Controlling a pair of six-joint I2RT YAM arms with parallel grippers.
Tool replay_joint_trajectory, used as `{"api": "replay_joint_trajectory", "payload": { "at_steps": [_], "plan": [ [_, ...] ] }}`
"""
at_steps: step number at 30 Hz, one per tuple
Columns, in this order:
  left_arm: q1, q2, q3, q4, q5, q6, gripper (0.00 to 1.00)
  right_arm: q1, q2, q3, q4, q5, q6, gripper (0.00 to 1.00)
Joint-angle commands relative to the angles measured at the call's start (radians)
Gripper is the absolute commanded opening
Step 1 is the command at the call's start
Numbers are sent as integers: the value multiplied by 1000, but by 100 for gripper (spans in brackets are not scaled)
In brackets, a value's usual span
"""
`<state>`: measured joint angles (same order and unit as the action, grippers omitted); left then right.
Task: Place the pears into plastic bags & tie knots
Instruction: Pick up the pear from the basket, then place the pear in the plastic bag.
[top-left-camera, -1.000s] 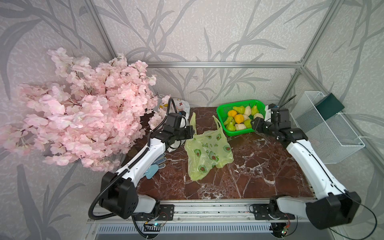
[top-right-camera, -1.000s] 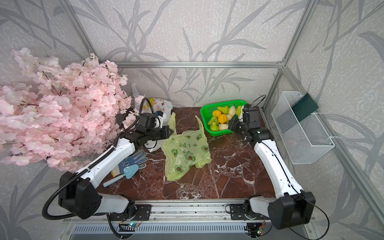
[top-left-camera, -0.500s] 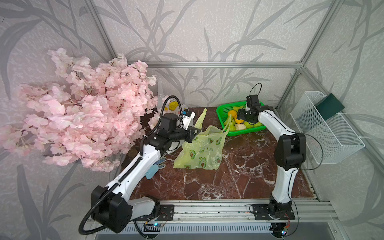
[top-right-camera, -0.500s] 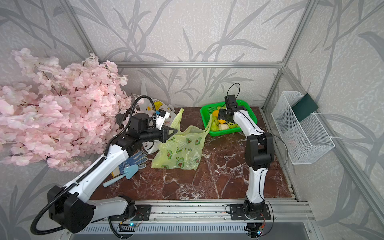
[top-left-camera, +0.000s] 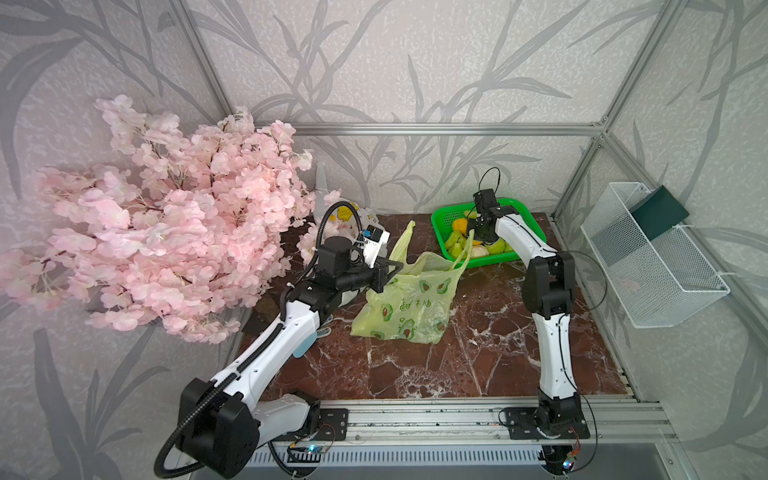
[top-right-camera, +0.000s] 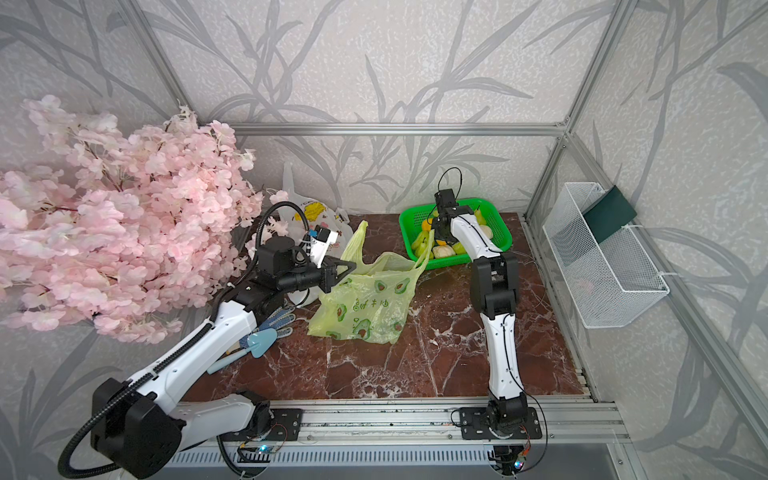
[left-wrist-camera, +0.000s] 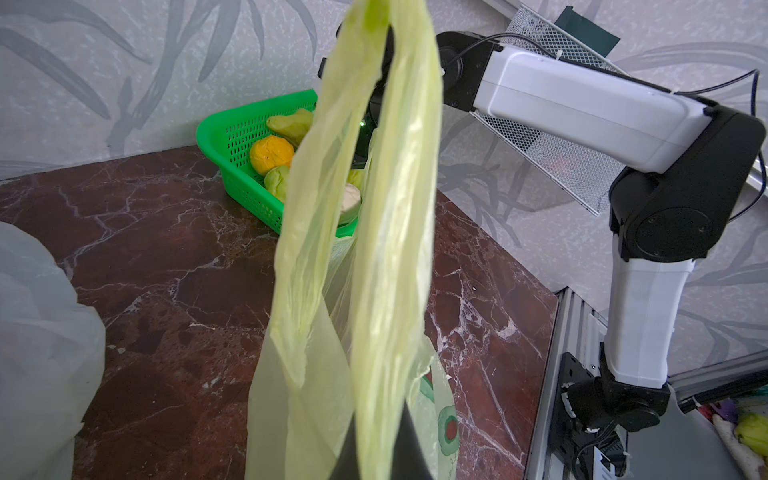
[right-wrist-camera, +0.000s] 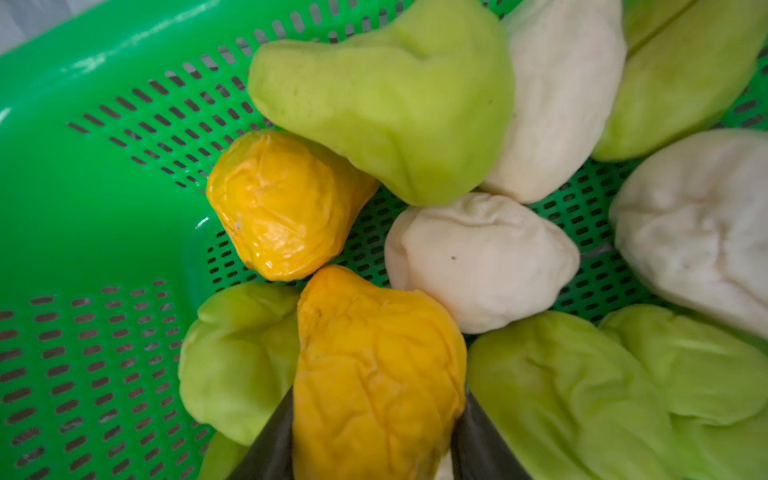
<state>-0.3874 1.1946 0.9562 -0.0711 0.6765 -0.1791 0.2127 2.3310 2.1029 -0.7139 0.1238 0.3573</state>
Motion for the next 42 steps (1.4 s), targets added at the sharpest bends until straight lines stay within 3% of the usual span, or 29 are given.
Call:
{"api": "replay_joint_trajectory", "payload": {
  "at_steps": [1, 8, 14, 18, 21, 24, 30, 37, 42],
  "plan": [
    [-2, -30, -14, 36, 21, 53, 0, 8, -129, -98, 63, 23, -51, 37],
    [-3, -5, -29, 102, 31, 18, 0, 5, -397, -330, 176, -83, -81, 32],
    [-4, 20, -37, 143, 38, 25, 0, -50, -609, -459, 144, -329, -12, 30],
    [-5, 33, -38, 158, 46, 33, 0, -22, -860, -539, 91, -293, -59, 28],
    [-7, 52, -29, 162, 58, 40, 0, 39, -943, -490, -54, -304, -148, 27],
    [-11, 65, -24, 180, 77, 40, 0, 132, -956, -480, -159, -401, -176, 27],
    [-20, 64, -26, 202, 96, 53, 0, 294, -906, -487, -256, -430, -249, 27],
    [-33, 67, -36, 232, 145, 82, 0, 389, -808, -469, -312, -515, -297, 27],
    [-53, 90, -34, 265, 209, 96, 0, 391, -737, -464, -286, -582, -214, 27]
  ]
}}
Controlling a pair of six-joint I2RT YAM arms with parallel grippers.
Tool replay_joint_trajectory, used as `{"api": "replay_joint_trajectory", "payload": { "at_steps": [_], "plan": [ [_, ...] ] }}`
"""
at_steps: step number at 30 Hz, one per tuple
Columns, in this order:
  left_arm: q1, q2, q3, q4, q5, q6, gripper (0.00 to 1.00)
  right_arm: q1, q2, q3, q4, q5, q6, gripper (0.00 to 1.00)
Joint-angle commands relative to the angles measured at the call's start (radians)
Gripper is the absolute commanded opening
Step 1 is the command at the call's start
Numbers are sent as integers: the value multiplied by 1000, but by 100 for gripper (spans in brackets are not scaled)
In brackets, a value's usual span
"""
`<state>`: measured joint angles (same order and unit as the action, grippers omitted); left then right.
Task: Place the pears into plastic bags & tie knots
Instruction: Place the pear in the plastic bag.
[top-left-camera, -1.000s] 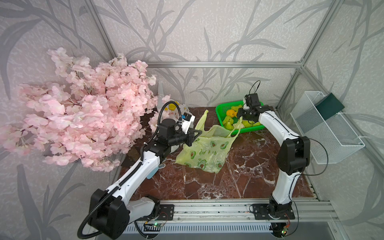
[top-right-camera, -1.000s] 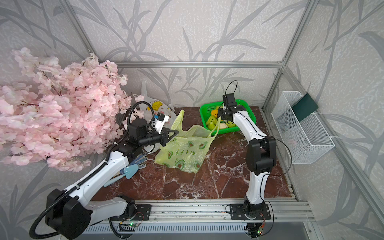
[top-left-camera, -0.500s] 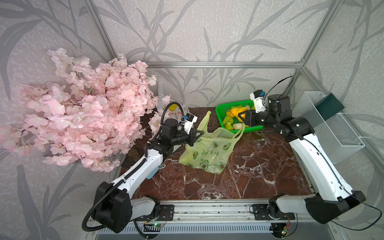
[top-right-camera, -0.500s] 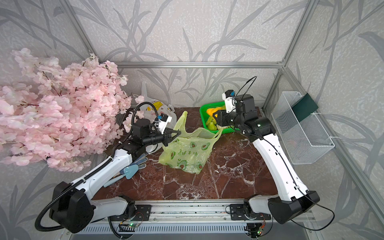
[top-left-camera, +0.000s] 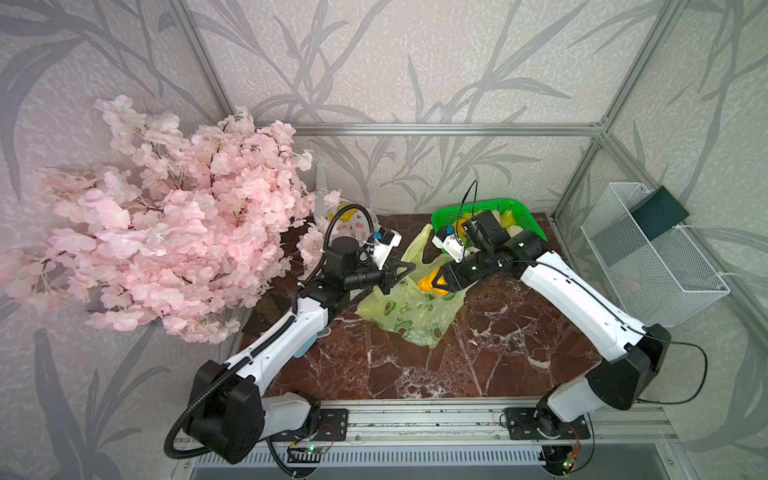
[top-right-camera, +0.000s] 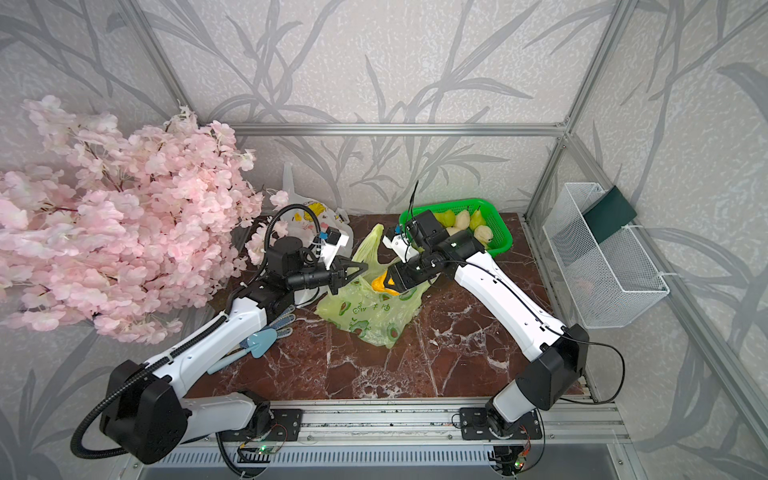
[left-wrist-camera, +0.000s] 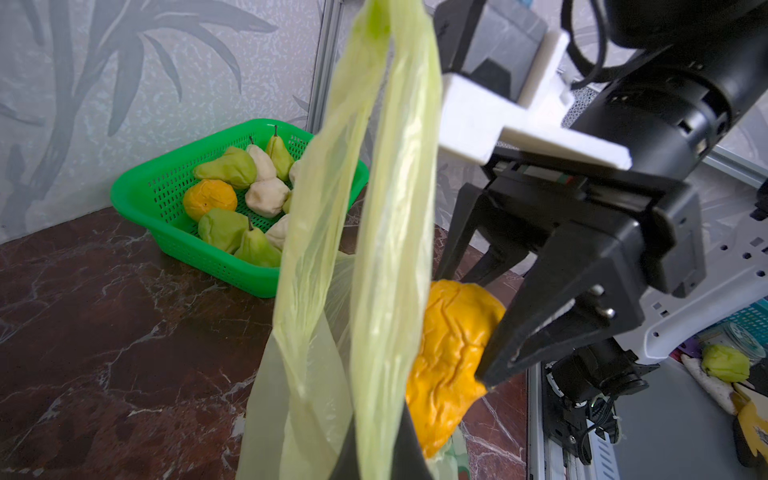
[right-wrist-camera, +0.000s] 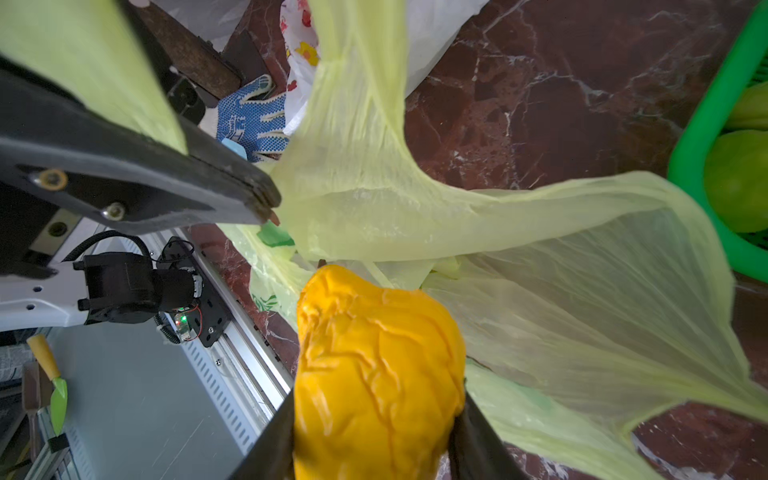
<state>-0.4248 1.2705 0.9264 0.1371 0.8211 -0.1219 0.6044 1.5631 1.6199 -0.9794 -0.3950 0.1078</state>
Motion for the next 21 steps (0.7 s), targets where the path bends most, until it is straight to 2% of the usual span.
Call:
{"api": "replay_joint_trajectory", "payload": {
  "at_steps": [1, 4, 7, 10, 12, 15, 21],
  "plan": [
    [-20, 17, -3, 55, 72, 42, 0, -3, 39, 25, -6, -72, 69, 27],
    [-37, 19, -12, 67, 84, 42, 0, -27, 66, 0, 105, -137, 251, 25],
    [-46, 7, -41, 122, 71, 11, 0, -58, 64, -95, 258, -137, 452, 27],
    [-53, 8, -56, 163, 60, -34, 0, -57, 43, -225, 396, -37, 599, 27],
    [-63, 13, -71, 196, 53, -66, 0, -47, 51, -243, 387, 43, 602, 27],
    [-76, 14, -96, 231, 35, -92, 0, -8, 96, -185, 266, 170, 491, 30],
    [-82, 4, -120, 234, -49, -79, 0, 6, 163, -160, 194, 223, 412, 33]
  ]
}}
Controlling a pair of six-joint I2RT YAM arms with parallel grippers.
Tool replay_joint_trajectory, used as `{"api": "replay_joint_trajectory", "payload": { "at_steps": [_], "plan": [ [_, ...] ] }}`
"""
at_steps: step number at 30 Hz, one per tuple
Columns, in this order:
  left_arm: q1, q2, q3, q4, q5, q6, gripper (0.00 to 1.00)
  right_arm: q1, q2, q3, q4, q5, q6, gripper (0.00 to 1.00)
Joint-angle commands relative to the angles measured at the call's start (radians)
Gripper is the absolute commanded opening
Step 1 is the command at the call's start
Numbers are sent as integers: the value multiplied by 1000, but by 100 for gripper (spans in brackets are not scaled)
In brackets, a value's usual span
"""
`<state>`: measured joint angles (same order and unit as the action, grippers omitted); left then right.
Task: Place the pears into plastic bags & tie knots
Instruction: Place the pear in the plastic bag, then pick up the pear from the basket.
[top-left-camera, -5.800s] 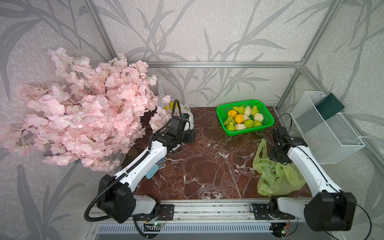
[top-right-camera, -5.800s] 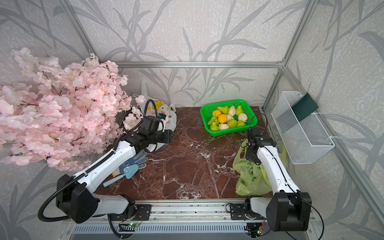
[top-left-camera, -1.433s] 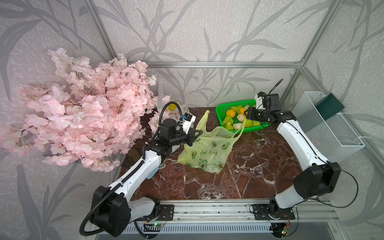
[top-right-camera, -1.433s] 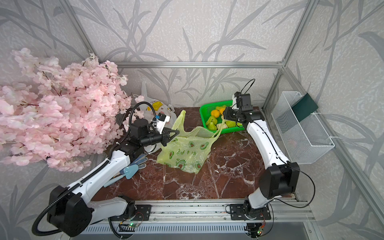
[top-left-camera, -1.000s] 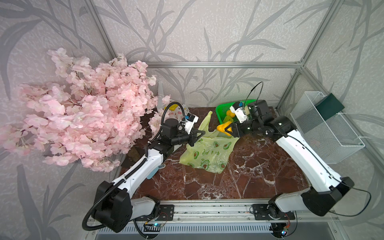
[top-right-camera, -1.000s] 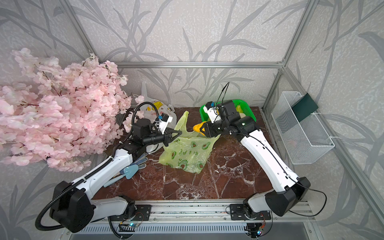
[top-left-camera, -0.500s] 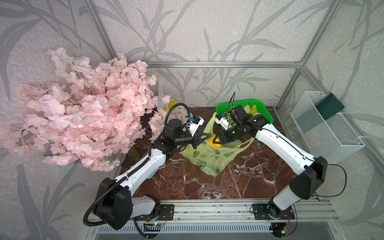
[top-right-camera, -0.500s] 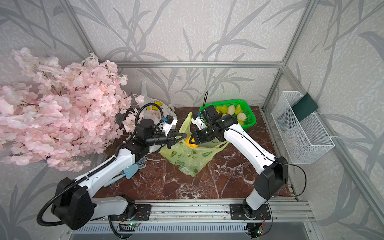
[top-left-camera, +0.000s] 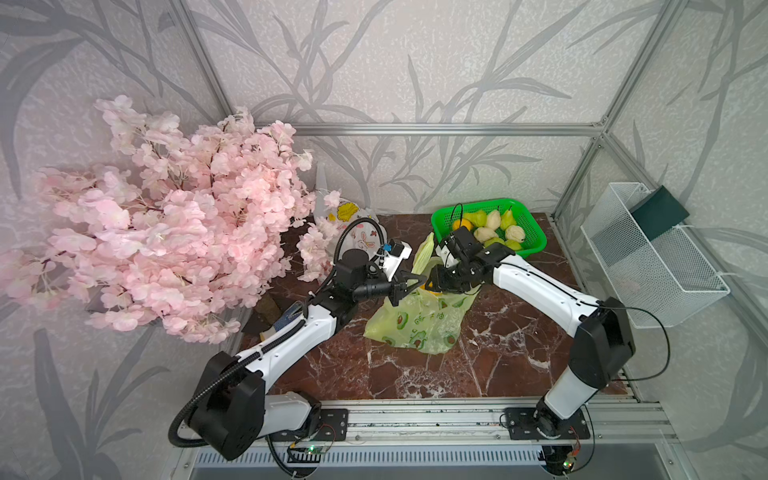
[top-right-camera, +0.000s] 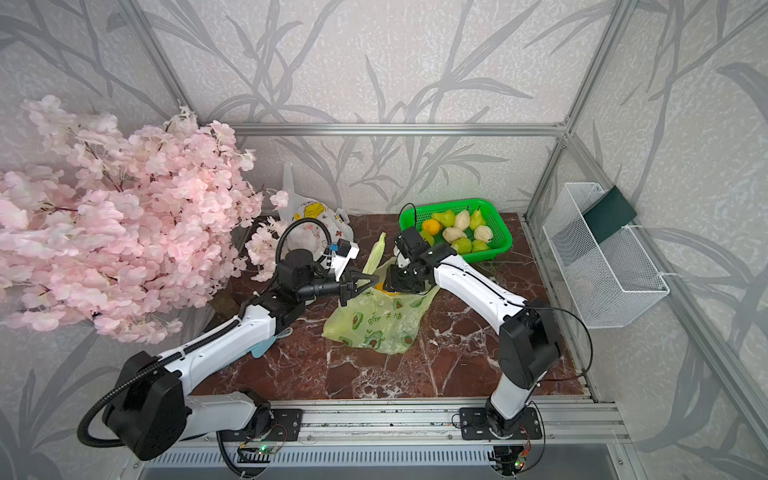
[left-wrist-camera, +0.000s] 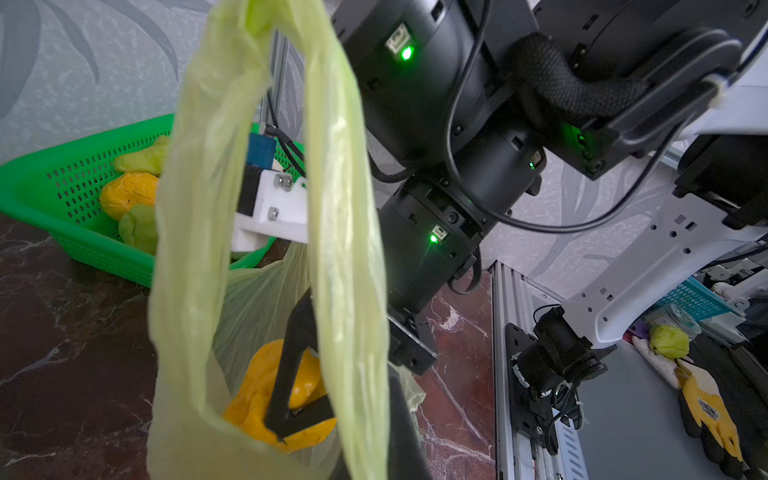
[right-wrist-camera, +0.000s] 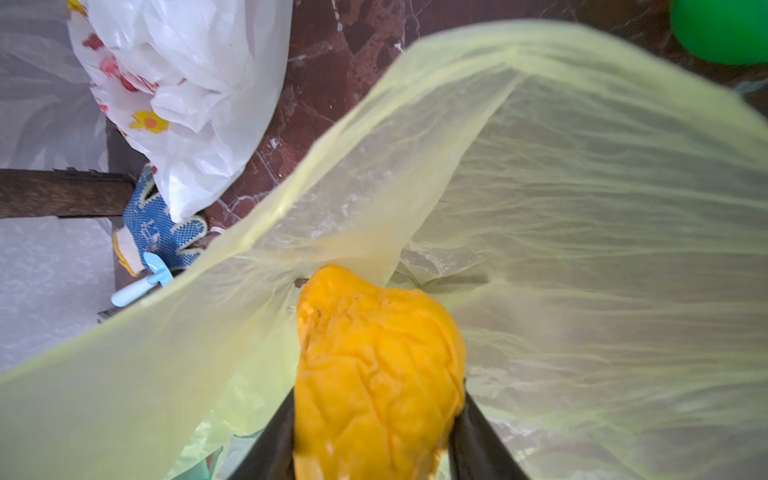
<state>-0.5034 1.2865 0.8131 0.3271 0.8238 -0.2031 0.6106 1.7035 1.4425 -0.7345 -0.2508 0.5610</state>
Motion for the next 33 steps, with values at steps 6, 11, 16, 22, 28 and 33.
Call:
{"api": "replay_joint_trajectory", "payload": {
  "at_steps": [6, 11, 16, 22, 28, 33],
  "plan": [
    [-3, -27, -26, 18, -114, 34, 0, 0, 59, 61, -84, 39, -90, 47],
    [-1, -51, -45, -30, -247, 41, 0, -4, 25, 120, -128, -53, -153, 79],
    [-1, -107, -76, -103, -388, 43, 0, -39, -79, 206, -168, -58, -187, 81],
    [2, -151, -89, -203, -409, 59, 0, -192, -91, 311, -71, 10, -151, 77],
    [3, -210, -88, -261, -411, 81, 0, -361, 92, 371, -12, 251, -180, 77],
    [5, -211, -93, -288, -365, 109, 0, -373, 344, 599, -34, 367, -231, 78]
  ]
}}
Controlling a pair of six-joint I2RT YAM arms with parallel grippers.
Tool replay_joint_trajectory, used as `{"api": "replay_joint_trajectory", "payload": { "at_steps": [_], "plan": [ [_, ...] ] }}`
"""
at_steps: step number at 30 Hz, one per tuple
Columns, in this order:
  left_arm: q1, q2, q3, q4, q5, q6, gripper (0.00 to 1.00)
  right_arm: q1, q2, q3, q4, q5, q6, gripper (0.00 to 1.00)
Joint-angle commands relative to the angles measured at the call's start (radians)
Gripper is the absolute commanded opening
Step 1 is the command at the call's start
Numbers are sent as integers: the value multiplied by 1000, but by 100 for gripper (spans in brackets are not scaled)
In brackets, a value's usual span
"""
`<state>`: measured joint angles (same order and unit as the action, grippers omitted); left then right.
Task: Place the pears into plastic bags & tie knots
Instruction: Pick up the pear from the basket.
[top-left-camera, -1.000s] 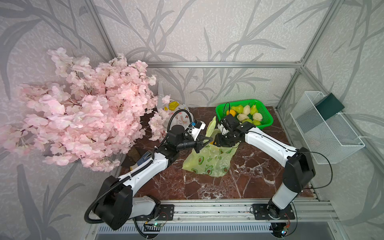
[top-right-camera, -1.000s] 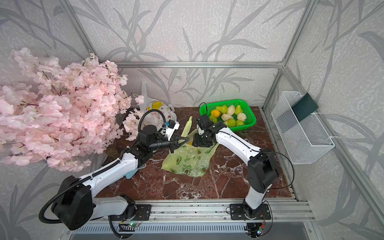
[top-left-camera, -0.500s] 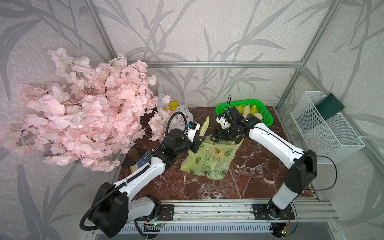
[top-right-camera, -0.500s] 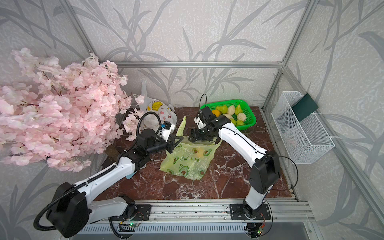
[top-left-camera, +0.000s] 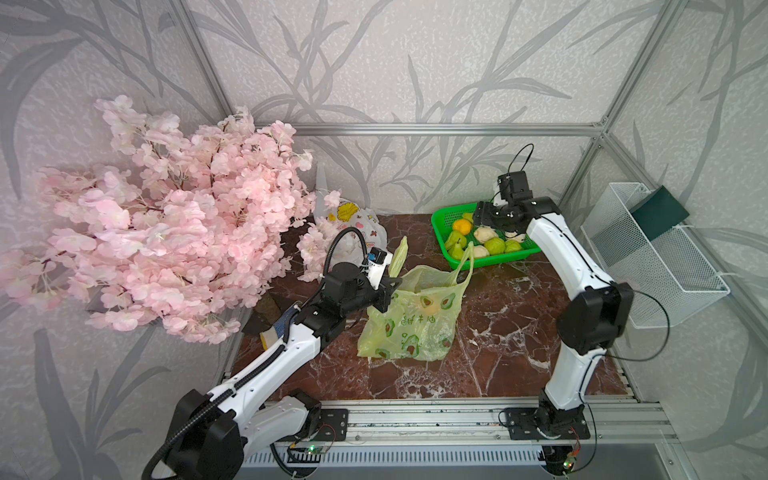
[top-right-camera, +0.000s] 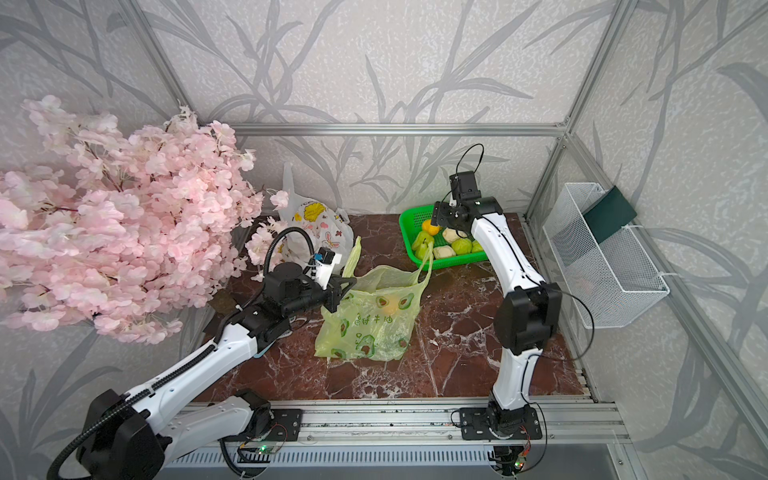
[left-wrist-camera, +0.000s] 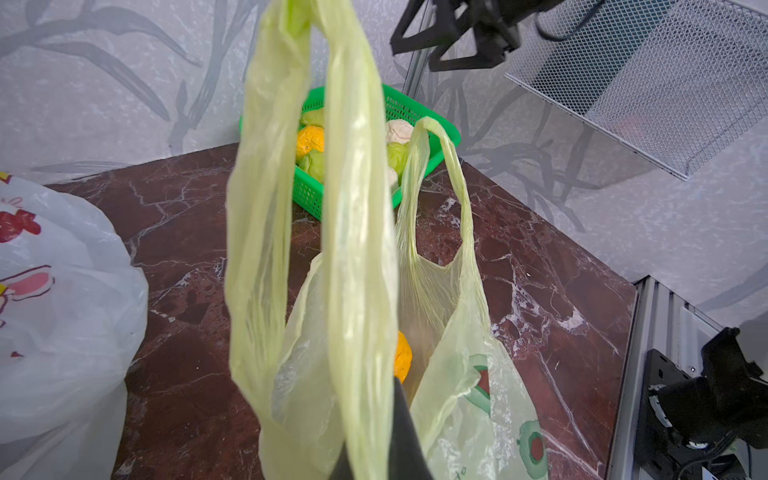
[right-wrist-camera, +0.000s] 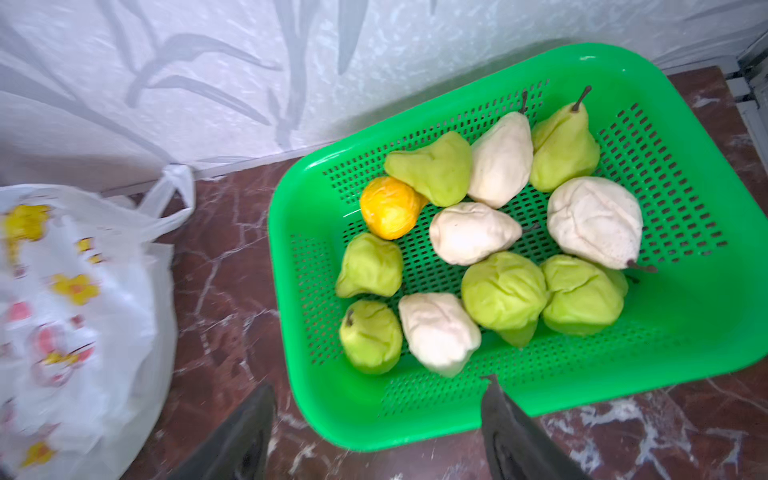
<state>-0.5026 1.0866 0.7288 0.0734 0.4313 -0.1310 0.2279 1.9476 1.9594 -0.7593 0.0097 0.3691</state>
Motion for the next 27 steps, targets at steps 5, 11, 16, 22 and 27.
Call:
{"api": "replay_joint_trajectory", "payload": {
  "at_steps": [5, 11, 16, 22, 27],
  "plan": [
    [6, -27, -15, -54, 10, 41, 0, 23, 326, 313, -122, 8, -36, 74],
    [7, -27, -26, -39, 10, 31, 0, 90, 457, 420, -209, -61, -29, 79],
    [7, -25, -22, -32, 14, 31, 0, 108, 482, 388, -237, 1, -38, 77],
    [7, -15, -22, -22, 24, 27, 0, 113, 479, 341, -234, 71, -83, 67],
    [7, -10, -11, -14, 30, 19, 0, 106, 505, 358, -262, 75, -86, 60]
  ]
}}
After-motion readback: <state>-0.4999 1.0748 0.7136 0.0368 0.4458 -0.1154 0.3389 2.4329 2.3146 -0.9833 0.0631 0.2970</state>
